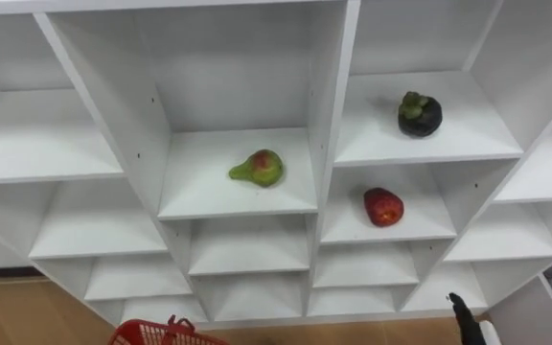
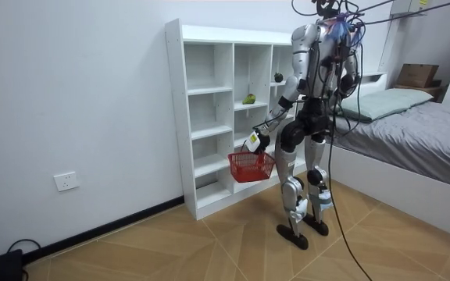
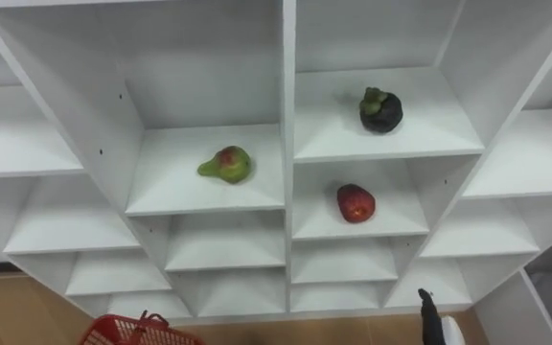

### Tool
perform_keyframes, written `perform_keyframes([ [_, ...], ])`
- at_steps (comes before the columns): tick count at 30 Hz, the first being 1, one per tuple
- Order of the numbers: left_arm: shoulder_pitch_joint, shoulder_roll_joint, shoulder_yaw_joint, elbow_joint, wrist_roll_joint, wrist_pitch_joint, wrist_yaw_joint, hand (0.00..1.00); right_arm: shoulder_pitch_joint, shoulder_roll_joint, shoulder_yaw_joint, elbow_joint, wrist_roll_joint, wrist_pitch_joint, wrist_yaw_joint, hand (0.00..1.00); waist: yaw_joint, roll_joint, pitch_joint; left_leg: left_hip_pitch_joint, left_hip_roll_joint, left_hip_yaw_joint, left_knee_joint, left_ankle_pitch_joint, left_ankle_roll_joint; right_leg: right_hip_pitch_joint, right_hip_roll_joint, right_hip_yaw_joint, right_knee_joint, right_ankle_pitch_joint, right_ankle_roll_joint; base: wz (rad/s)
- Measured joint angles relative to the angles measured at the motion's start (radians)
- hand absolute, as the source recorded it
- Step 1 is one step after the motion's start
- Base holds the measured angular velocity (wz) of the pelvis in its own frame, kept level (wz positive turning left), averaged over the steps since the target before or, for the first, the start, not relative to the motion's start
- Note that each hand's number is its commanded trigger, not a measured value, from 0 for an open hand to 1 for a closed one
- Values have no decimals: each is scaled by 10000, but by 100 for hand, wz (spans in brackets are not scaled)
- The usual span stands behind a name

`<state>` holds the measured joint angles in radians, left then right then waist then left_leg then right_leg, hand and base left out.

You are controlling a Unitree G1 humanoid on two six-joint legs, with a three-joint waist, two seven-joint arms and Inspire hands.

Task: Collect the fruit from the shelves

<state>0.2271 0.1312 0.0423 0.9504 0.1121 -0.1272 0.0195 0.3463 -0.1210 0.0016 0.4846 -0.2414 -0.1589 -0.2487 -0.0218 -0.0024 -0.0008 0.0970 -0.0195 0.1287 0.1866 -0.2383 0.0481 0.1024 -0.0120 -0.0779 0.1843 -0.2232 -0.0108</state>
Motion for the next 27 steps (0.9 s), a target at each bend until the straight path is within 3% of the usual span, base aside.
perform_keyframes([
  [3,24,1,0,-19,-2,-193,0,100,159,-4,83,-886,-28,-395,-140,0,-29,-43,-6,4,27,61,-4,0,0,-18,32,117,1,37,-1,-8],
  [5,52,3,4,2,-3,-313,-9,100,177,-6,79,-1538,-161,-405,-179,0,-20,13,-47,-50,50,90,-17,-1,0,-109,54,132,22,67,-5,-10],
  [13,181,17,3,24,-23,-348,-142,100,467,-73,104,-3850,-435,-932,-597,0,0,71,-57,-172,72,128,-45,5,-8,-211,101,221,6,146,-8,-1],
  [27,300,45,-208,685,-1215,-503,-100,100,244,-386,385,-5594,-420,-1048,-1345,0,15,75,-62,-152,73,138,-34,10,-14,-206,109,226,1,166,-18,0],
])
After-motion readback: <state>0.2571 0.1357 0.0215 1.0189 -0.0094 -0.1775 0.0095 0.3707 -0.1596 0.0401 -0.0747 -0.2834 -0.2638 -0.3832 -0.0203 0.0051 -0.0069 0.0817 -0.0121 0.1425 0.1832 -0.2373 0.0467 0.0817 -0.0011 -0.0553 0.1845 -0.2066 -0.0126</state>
